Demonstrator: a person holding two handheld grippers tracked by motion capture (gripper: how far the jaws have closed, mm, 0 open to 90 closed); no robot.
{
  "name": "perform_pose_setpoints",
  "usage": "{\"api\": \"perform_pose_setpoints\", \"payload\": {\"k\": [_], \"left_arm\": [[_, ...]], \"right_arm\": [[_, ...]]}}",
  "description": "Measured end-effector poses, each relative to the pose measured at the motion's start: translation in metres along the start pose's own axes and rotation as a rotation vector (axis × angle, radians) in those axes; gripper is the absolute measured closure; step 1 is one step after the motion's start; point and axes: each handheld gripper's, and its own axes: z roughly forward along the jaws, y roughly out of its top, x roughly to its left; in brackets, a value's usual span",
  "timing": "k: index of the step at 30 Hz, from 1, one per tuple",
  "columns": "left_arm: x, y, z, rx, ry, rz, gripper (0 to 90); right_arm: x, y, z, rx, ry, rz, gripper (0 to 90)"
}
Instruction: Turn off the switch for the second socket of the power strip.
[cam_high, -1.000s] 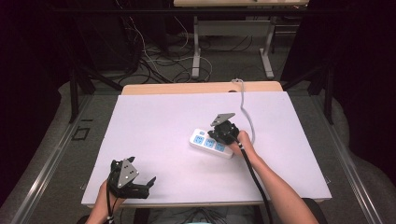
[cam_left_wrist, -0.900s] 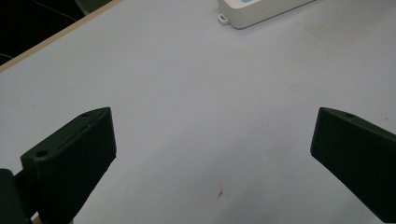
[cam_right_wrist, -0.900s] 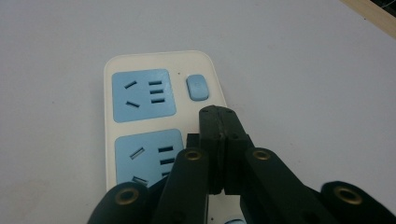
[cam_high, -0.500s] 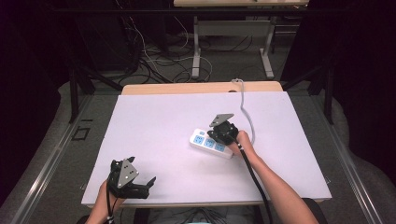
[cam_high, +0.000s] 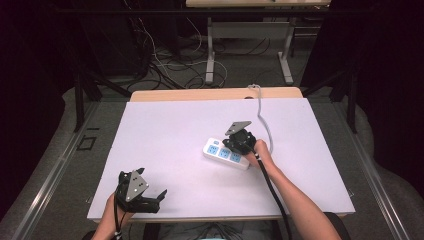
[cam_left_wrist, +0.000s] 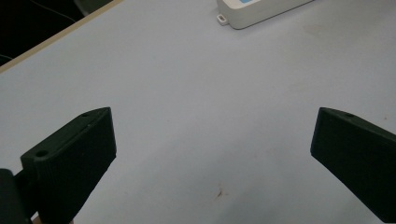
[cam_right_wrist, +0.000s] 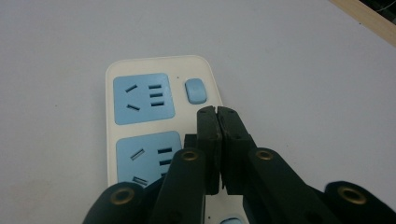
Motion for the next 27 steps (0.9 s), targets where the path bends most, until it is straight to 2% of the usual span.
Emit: {"api": "perform_pose_setpoints", "payload": {"k": [2, 3, 5, 9, 10, 12, 13, 14, 15, 16, 17, 21, 27], "left_arm": [[0.0, 0.0, 0.0, 0.0, -0.001, -0.001, 0.0], [-0.001, 0.0, 0.0, -0.002, -0.009, -0.015, 0.0], [0.0, -0.001, 0.0, -0.004, -0.008, -0.014, 0.0], [0.0, 0.0, 0.0, 0.0, -0.002, -0.003, 0.0], [0.0, 0.0, 0.0, 0.0, -0.003, -0.001, 0.0], [0.0, -0.001, 0.0, -0.001, -0.008, -0.008, 0.0], [0.0, -0.001, 0.0, 0.001, -0.008, -0.009, 0.0], [0.0, -0.001, 0.0, -0.001, -0.01, -0.01, 0.0], [0.0, -0.001, 0.0, 0.0, -0.009, -0.009, 0.0], [0.0, -0.001, 0.0, 0.002, -0.007, -0.009, 0.0], [0.0, -0.001, 0.0, 0.001, -0.008, -0.01, 0.0], [0.0, -0.001, -0.001, 0.001, -0.006, -0.013, 0.0], [0.0, -0.001, -0.001, -0.003, -0.007, -0.018, 0.0]], "right_arm": [[0.001, 0.0, -0.001, -0.012, -0.011, 0.023, 86.5], [0.0, 0.001, -0.002, -0.017, -0.007, 0.023, 85.4], [-0.002, 0.002, -0.005, -0.035, -0.011, 0.023, 82.2], [-0.004, 0.004, -0.011, -0.056, -0.005, 0.059, 71.9], [-0.006, 0.005, -0.012, -0.045, 0.011, 0.059, 67.9], [-0.006, 0.005, -0.013, -0.06, 0.014, 0.072, 61.3], [-0.007, 0.006, -0.014, -0.041, 0.021, 0.068, 57.3], [-0.008, 0.006, -0.013, -0.056, 0.027, 0.056, 51.9], [-0.006, 0.006, -0.014, -0.051, 0.026, 0.076, 46.1], [-0.008, 0.006, -0.014, -0.056, 0.038, 0.061, 40.4], [-0.007, 0.006, -0.014, -0.047, 0.048, 0.072, 33.7], [-0.005, 0.007, -0.017, -0.041, 0.065, 0.073, 15.8], [-0.008, 0.008, -0.02, -0.025, 0.078, 0.083, 0.0]]}}
